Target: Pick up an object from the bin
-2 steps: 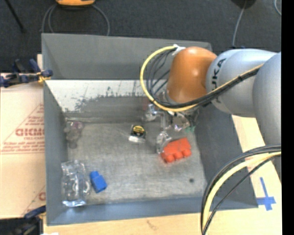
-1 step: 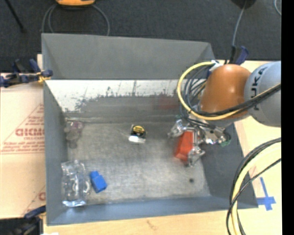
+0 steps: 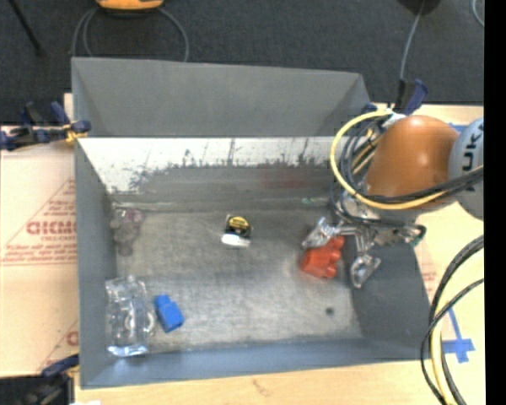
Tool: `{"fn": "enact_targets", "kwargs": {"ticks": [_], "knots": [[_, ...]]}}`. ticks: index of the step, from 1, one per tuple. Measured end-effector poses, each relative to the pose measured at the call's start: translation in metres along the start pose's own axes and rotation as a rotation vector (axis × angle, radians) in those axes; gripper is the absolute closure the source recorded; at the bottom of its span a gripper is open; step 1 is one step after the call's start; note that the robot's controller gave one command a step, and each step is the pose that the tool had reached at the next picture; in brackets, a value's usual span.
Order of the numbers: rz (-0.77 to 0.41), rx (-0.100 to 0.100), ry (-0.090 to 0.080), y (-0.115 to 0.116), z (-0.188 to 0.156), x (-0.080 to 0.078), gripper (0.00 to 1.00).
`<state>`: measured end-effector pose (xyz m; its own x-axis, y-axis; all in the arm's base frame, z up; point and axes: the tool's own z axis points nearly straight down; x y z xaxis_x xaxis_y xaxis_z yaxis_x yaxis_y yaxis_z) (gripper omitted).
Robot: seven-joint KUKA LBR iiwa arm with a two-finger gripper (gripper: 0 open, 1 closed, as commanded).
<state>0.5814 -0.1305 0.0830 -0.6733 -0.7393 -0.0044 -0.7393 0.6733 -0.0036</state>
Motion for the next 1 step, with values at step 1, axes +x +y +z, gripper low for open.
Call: {"fn": "enact_targets", "kwargs": {"ticks": [1], "knots": [[0.002, -0.003, -0.004, 0.0013, -0.0006, -0.0026, 1.00]]}}
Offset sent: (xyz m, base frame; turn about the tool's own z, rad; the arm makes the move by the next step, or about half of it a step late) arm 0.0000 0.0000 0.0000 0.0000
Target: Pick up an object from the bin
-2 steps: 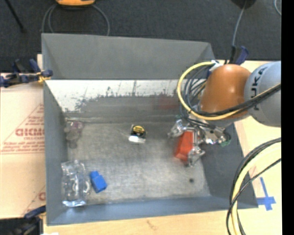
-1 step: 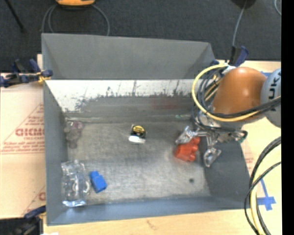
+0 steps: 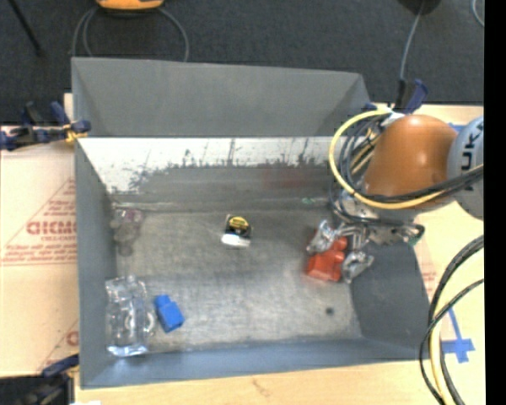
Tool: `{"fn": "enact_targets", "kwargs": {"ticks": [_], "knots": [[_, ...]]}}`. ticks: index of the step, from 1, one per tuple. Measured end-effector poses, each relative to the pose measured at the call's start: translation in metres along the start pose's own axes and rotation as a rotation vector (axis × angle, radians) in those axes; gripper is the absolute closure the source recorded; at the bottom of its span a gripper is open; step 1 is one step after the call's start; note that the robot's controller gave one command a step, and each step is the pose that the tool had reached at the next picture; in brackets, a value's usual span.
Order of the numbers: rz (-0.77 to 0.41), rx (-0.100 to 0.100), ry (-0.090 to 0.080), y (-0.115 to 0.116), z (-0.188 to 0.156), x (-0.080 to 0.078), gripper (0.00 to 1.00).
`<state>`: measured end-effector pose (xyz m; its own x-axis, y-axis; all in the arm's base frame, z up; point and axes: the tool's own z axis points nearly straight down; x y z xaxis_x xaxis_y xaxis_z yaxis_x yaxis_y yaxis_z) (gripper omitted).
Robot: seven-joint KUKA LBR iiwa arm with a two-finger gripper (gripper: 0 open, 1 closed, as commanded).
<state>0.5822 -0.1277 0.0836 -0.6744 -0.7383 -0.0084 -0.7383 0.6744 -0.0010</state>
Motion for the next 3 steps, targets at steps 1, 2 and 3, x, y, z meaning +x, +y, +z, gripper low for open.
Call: {"fn": "enact_targets", "kwargs": {"ticks": [1, 2, 3], "knots": [[-0.067, 0.009, 0.003, 0.000, -0.126, 0.004, 1.00], [-0.194, 0.000, 0.005, 0.004, -0.054, 0.039, 1.00], [-0.192, -0.001, 0.004, 0.005, -0.055, 0.038, 0.00]]}}
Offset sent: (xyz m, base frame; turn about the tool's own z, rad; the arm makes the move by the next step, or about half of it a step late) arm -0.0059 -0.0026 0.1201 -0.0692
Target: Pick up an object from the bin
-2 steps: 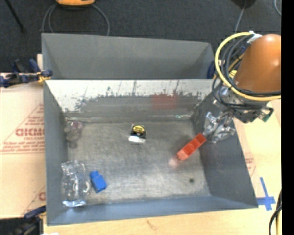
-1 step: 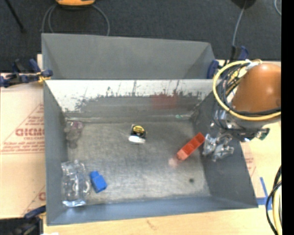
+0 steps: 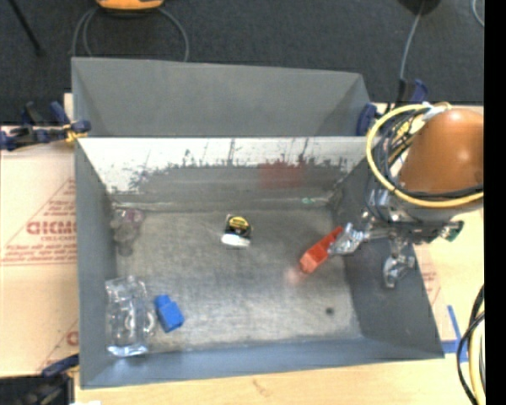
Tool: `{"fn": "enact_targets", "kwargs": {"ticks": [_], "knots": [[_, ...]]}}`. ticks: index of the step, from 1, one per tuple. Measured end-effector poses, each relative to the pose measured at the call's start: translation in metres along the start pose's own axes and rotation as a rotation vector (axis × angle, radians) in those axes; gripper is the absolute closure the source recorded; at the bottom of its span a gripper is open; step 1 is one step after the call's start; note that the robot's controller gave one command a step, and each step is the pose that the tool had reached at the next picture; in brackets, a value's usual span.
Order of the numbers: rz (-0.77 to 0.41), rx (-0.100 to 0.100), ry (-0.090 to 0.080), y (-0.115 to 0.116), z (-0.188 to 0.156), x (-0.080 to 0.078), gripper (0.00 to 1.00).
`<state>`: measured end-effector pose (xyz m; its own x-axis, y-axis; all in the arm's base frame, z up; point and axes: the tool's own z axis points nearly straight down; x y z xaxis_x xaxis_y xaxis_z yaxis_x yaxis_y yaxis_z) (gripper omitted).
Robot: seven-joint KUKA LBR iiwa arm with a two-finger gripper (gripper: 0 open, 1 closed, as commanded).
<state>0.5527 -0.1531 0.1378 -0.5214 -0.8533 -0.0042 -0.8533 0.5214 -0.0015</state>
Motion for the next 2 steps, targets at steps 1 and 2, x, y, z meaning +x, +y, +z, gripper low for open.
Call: {"fn": "enact_targets", "kwargs": {"ticks": [1, 2], "knots": [[0.020, 0.001, -0.009, 0.027, 0.056, -0.011, 0.00], [0.211, 0.010, -0.004, -0.031, -0.038, -0.074, 0.00]]}}
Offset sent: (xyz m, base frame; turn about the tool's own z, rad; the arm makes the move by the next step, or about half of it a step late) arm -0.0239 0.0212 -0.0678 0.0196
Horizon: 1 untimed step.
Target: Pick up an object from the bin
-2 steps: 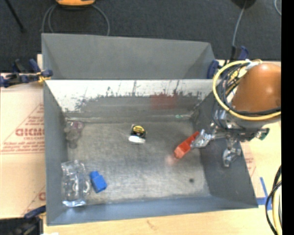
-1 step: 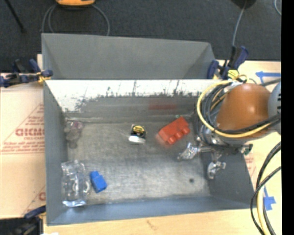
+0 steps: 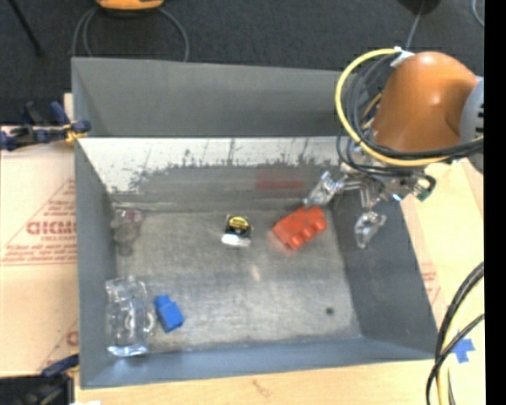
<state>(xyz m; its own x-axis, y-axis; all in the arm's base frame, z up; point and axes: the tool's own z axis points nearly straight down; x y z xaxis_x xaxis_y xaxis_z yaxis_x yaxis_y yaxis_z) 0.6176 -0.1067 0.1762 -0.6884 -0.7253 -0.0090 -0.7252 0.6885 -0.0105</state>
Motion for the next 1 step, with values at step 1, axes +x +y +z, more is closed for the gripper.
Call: {"fn": "enact_targets", "kwargs": {"ticks": [1], "knots": [[-0.133, 0.005, -0.005, 0.0037, 0.0769, -0.0140, 0.00]]}}
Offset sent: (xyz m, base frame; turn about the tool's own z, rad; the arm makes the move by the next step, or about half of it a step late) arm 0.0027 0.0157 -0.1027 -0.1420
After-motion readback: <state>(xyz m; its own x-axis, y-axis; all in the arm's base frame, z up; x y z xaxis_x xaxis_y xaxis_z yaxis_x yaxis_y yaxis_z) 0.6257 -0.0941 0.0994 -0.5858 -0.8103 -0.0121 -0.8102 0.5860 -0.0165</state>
